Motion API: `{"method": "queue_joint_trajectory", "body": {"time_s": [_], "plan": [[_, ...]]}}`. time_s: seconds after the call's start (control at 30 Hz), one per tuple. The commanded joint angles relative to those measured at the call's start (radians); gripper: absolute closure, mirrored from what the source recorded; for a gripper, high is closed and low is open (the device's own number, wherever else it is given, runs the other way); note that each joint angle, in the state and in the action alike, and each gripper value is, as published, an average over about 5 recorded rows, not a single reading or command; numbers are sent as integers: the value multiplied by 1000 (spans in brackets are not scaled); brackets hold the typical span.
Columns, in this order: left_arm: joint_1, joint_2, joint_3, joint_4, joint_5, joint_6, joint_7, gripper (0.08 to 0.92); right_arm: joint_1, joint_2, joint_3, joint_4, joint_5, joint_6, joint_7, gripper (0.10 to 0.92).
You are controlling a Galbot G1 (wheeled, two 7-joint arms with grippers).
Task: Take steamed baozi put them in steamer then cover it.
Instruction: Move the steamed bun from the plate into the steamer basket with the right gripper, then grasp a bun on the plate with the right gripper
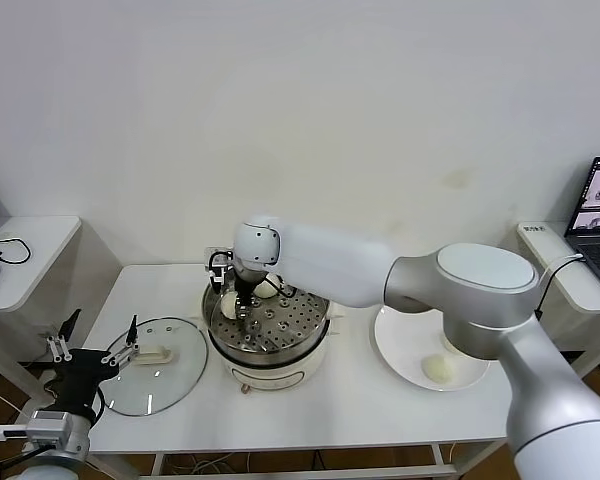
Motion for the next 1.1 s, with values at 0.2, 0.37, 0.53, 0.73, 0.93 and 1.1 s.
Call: {"method": "queue_joint_trajectory", "body": {"time_s": [0.2, 0.37, 0.53, 0.73, 0.93, 1.1], "plan": [[3, -1, -1, -4, 0, 0, 0, 177, -2, 13, 5, -9, -7, -7, -9, 406], [5, -2, -3, -6, -1, 1, 0, 177, 50, -1, -1, 17, -22, 6, -72, 315], [4, -2, -4, -5, -3, 1, 1, 177, 151, -57, -31, 88, -50, 46, -153, 217], [-5, 1, 2, -3, -6, 3, 2, 177, 280, -212, -86, 229, -87, 117, -254, 203], [-10, 6, 10, 3, -7, 4, 3, 177, 381, -419, -128, 397, -99, 172, -310, 203], [-9, 12, 13, 8, -7, 4, 3, 177, 406, -627, -140, 525, -129, 193, -330, 203]]}}
